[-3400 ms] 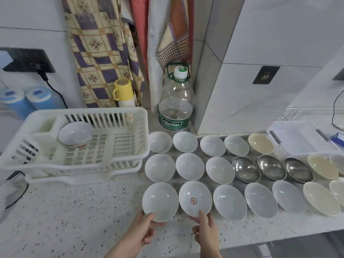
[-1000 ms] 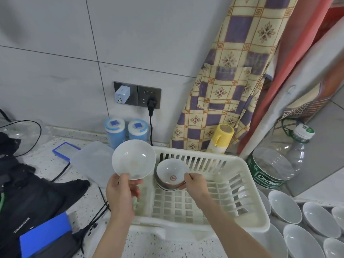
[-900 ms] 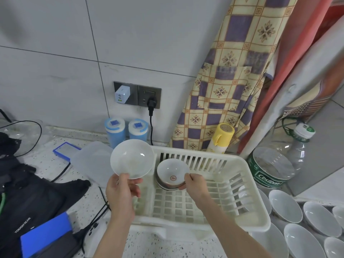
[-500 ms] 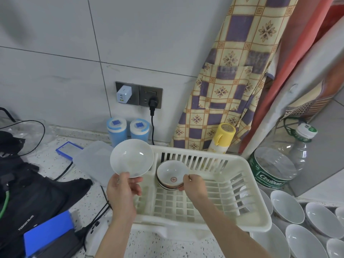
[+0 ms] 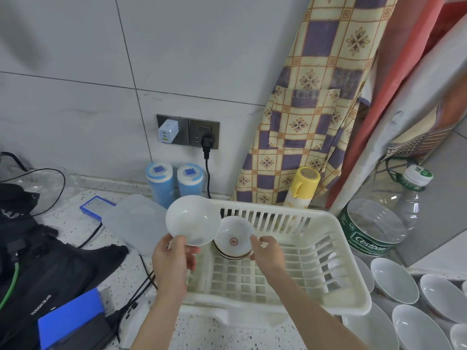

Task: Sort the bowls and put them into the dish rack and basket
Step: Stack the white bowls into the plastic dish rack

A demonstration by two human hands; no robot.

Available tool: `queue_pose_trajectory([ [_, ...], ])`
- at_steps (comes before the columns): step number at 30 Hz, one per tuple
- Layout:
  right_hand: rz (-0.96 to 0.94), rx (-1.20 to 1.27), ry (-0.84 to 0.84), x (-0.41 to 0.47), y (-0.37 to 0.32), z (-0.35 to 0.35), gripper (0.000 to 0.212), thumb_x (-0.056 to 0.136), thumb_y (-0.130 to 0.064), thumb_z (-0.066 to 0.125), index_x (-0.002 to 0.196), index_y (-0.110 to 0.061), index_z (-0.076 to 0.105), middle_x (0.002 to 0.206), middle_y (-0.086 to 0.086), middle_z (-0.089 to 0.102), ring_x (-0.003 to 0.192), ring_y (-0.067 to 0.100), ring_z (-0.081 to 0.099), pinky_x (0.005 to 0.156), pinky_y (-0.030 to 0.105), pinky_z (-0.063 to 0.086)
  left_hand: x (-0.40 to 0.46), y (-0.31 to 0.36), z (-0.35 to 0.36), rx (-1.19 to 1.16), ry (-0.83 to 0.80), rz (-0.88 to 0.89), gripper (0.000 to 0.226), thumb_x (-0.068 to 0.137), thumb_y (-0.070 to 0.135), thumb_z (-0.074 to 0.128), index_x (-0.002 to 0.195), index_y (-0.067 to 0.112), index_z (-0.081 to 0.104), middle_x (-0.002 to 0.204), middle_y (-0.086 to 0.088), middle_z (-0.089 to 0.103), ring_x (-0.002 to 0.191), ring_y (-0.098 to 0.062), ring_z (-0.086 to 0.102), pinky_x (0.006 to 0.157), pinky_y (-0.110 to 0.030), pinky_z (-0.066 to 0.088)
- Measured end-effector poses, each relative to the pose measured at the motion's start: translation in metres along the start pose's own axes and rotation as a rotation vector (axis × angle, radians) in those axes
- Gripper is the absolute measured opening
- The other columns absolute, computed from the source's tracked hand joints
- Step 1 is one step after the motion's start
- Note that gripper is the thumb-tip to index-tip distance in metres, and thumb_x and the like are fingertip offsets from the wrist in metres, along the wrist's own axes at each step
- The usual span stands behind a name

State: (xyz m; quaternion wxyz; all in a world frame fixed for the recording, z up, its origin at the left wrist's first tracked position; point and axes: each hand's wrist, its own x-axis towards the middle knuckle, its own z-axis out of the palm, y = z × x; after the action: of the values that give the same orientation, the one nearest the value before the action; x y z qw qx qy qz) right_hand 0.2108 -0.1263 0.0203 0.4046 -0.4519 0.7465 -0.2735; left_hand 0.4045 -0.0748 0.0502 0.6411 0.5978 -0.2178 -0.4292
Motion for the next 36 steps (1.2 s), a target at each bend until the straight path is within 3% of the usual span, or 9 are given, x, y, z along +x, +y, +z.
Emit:
queue_pose_trajectory([
  [3,-0.105,0.074,0.059,-0.005,-0.001,-0.008,0.04,0.096,-0.048,0.045,0.125,-0.022,0.055,0.079,-0.001,0.071,0.059,0.009,0.058,0.055,0.025,0.044,0.003,-0.001,0.003,0.07,-0.049,-0.025,0.015,0.088,0.013,0.055,0.099,0.014,0.065,0.058,-0.015,0.068,0.035,-0.014,0.045,0.034,-0.025,0.037],
  [9,-0.22,0.277,-0.119,-0.017,-0.016,-0.014,0.024,0.099,-0.038,0.047,0.111,-0.025,0.063,0.072,0.003,0.072,0.065,0.002,0.062,0.063,0.023,0.044,0.001,0.002,0.025,0.186,-0.209,-0.102,0.017,0.089,0.015,0.051,0.094,0.008,0.065,0.054,-0.014,0.066,0.034,-0.013,0.042,0.035,-0.02,0.031],
  [13,-0.263,0.209,-0.11,-0.014,-0.019,-0.021,0.019,0.094,-0.013,0.049,0.097,-0.018,0.067,0.075,-0.003,0.064,0.059,0.004,0.053,0.054,0.014,0.038,0.001,-0.005,0.038,0.27,-0.284,-0.14,0.021,0.091,0.014,0.05,0.103,0.005,0.065,0.051,-0.013,0.065,0.031,-0.013,0.04,0.033,-0.018,0.028],
  [16,-0.265,0.108,-0.123,-0.008,-0.02,-0.025,0.024,0.089,-0.002,0.045,0.085,-0.013,0.066,0.074,0.005,0.067,0.061,0.01,0.056,0.051,0.019,0.038,0.003,-0.008,0.041,0.288,-0.305,-0.175,0.024,0.093,0.019,0.054,0.113,0.007,0.062,0.053,-0.012,0.067,0.032,-0.012,0.042,0.033,-0.017,0.029],
  [20,-0.19,0.04,-0.116,0.003,-0.018,-0.025,0.022,0.088,-0.005,0.045,0.087,-0.005,0.067,0.06,0.003,0.07,0.059,0.02,0.059,0.055,0.029,0.044,0.004,-0.013,0.042,0.323,-0.318,-0.103,0.034,0.095,0.033,0.058,0.127,0.033,0.047,0.062,-0.007,0.074,0.032,-0.008,0.047,0.034,-0.018,0.035],
  [24,-0.173,-0.021,-0.112,0.009,-0.016,-0.023,0.023,0.086,-0.005,0.043,0.083,-0.004,0.066,0.055,-0.001,0.069,0.061,0.024,0.057,0.058,0.032,0.046,0.005,-0.019,0.04,0.449,-0.333,-0.01,0.037,0.094,0.03,0.06,0.131,0.03,0.054,0.064,0.005,0.074,0.038,0.0,0.053,0.038,-0.013,0.039],
  [27,-0.17,-0.047,-0.105,0.013,-0.017,-0.018,0.025,0.085,-0.005,0.043,0.084,-0.003,0.067,0.056,-0.001,0.069,0.06,0.022,0.056,0.056,0.03,0.044,0.007,-0.022,0.039,0.516,-0.344,-0.023,0.045,0.091,0.028,0.062,0.134,0.032,0.052,0.065,0.015,0.073,0.058,0.008,0.063,0.047,-0.01,0.041],
  [33,-0.173,-0.129,-0.085,0.014,-0.022,-0.014,0.023,0.087,-0.006,0.043,0.069,-0.012,0.057,0.067,0.005,0.071,0.04,0.008,0.039,0.042,0.022,0.033,0.01,-0.029,0.039,0.568,-0.412,-0.016,0.052,0.086,0.027,0.067,0.135,0.035,0.051,0.067,0.013,0.074,0.067,0.008,0.068,0.052,-0.007,0.041],
  [36,-0.16,-0.174,-0.09,0.014,-0.022,-0.014,0.021,0.089,-0.008,0.042,0.088,-0.009,0.062,0.078,0.011,0.073,0.044,0.011,0.042,0.045,0.024,0.035,0.013,-0.033,0.036,0.61,-0.422,0.021,0.048,0.087,0.025,0.069,0.131,0.036,0.053,0.066,0.014,0.074,0.067,0.005,0.068,0.052,-0.007,0.041],
])
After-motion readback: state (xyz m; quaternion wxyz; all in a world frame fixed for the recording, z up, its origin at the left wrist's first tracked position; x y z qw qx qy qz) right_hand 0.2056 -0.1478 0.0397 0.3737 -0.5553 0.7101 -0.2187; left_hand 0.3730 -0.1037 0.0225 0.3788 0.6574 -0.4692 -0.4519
